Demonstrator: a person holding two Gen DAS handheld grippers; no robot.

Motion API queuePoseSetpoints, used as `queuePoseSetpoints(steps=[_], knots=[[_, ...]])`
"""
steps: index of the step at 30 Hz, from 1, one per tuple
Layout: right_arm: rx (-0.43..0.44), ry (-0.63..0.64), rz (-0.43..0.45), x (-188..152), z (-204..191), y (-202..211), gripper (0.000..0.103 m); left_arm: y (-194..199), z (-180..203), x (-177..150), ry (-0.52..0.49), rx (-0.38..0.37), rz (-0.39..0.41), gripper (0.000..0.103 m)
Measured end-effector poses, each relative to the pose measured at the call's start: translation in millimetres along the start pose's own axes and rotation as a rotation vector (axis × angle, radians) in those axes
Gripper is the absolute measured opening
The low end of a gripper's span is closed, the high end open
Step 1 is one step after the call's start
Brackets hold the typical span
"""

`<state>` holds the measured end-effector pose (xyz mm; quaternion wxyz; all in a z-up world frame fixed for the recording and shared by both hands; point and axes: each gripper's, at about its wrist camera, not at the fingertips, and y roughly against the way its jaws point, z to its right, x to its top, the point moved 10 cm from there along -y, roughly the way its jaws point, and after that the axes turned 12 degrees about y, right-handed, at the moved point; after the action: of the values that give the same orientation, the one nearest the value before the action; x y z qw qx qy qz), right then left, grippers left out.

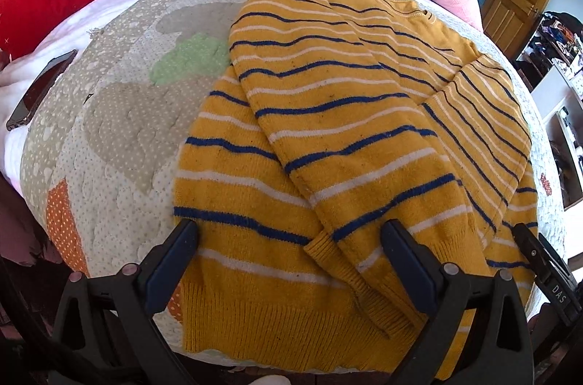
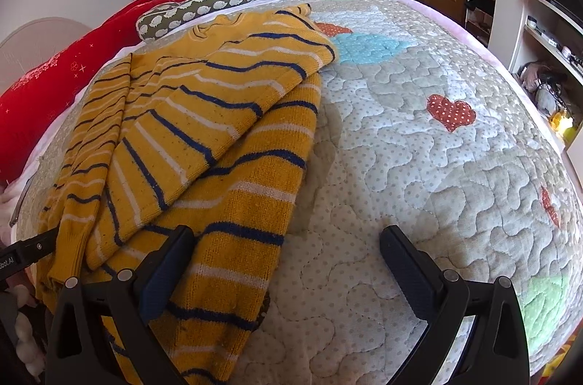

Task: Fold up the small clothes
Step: 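Position both grippers over the striped yellow sweater's hem and sleeves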

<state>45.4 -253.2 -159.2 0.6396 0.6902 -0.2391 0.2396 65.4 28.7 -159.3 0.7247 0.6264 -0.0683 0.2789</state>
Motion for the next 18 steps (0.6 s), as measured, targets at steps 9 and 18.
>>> queuePoseSetpoints(steps=[9,18], knots=[[-0.014,0.011,0.002,0.1,-2.4,2.4,0.103,-3.6,-3.3,-3.0,0.02,-0.055,-0.055,0.101],[-0.052,0.016,0.073,27.4,-1.0,38.9,0.101,31.8,-13.6,7.9,0.059,-0.118,-0.007,0.092]])
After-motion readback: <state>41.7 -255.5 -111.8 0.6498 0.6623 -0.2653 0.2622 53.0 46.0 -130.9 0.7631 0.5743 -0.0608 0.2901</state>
